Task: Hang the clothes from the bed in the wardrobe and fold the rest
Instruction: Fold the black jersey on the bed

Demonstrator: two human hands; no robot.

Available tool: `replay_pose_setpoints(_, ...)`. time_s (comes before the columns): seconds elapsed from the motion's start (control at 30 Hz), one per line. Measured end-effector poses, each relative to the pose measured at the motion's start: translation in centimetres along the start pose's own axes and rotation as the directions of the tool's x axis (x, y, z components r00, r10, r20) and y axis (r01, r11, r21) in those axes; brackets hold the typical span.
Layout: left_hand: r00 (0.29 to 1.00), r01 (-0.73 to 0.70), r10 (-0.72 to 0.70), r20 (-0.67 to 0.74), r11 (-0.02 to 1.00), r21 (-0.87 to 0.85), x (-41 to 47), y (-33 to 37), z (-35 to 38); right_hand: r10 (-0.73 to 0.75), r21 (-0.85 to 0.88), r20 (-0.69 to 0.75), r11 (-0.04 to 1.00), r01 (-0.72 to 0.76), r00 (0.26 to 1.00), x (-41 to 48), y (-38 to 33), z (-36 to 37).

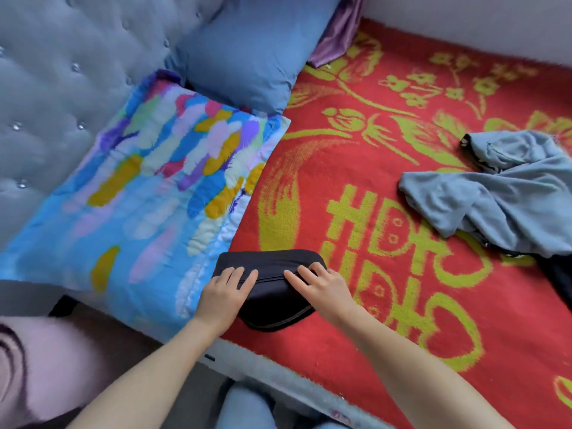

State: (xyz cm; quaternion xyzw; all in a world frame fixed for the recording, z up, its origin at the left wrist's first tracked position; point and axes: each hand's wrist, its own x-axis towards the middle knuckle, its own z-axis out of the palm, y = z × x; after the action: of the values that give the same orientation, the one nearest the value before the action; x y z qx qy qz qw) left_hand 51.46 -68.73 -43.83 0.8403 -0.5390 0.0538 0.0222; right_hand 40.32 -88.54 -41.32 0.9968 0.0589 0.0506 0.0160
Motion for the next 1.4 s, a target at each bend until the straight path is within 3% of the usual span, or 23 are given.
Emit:
replay_pose_setpoints(0.2,0.921,0.361,-0.334,-0.199,0.925,0.119,-6.9,4.2,-9.8,-0.401,-0.156,-0.134,0.912,0.38,0.906,1.9,-2.5,-10.5)
replay_pose_setpoints(0.37,0.77,0.62,-0.554,-0.315,0.767,0.167,-14.7,6.5,-16.3,-0.688,-0.246,-0.277,0.726,0.642,0.671,4.3,-8.2,-17.4)
replay_pose_setpoints(0.4,0.731,0.67,-0.592,-0.339,0.717,0.192,-17.2,6.8,-17.9,-0.739,-0.252,-0.312,0.671,0.698,0.597,4.8,-10.6,-18.8)
replay_pose_setpoints(0.53,0.601,0.799,-0.732,-0.32,0.554,0.234,-25.5,9.4,-21.8,-0.829,-0.274,-0.395,0.518,0.81,0.396,4.6,-18.6,-21.4)
replay_pose_setpoints(0.7,0.48,0.875,-0.797,-0.366,0.402,0.271,-35.3,14.4,-23.2,-0.867,-0.273,-0.463,0.338,0.901,0.185,2.0,-28.0,-20.9)
replay_pose_setpoints(0.87,0.32,0.94,-0.898,-0.303,0.261,0.219,-47.4,21.0,-22.3,-0.895,-0.268,-0.446,0.149,0.952,0.015,-4.4,-39.9,-18.9)
replay_pose_setpoints(1.03,0.309,0.926,-0.908,-0.282,0.22,0.305,-59.5,25.3,-22.7,-0.92,-0.172,-0.392,0.091,0.981,0.016,-11.5,-50.8,-17.5)
replay_pose_setpoints(1.17,0.22,0.944,-0.931,-0.291,0.128,0.304,-68.1,27.5,-22.5,-0.97,-0.079,-0.243,0.055,0.995,0.034,-15.7,-59.3,-17.2)
replay_pose_setpoints(1.27,0.194,0.958,-0.952,-0.238,0.131,0.255,-72.1,27.9,-22.0,-0.992,-0.002,-0.105,0.07,0.998,0.07,-17.1,-63.6,-16.8)
replay_pose_setpoints(1.4,0.1,0.976,-0.981,-0.164,0.065,0.21,-75.9,26.1,-20.1,-0.998,0.027,-0.008,0.068,0.997,0.068,-16.6,-68.1,-15.1)
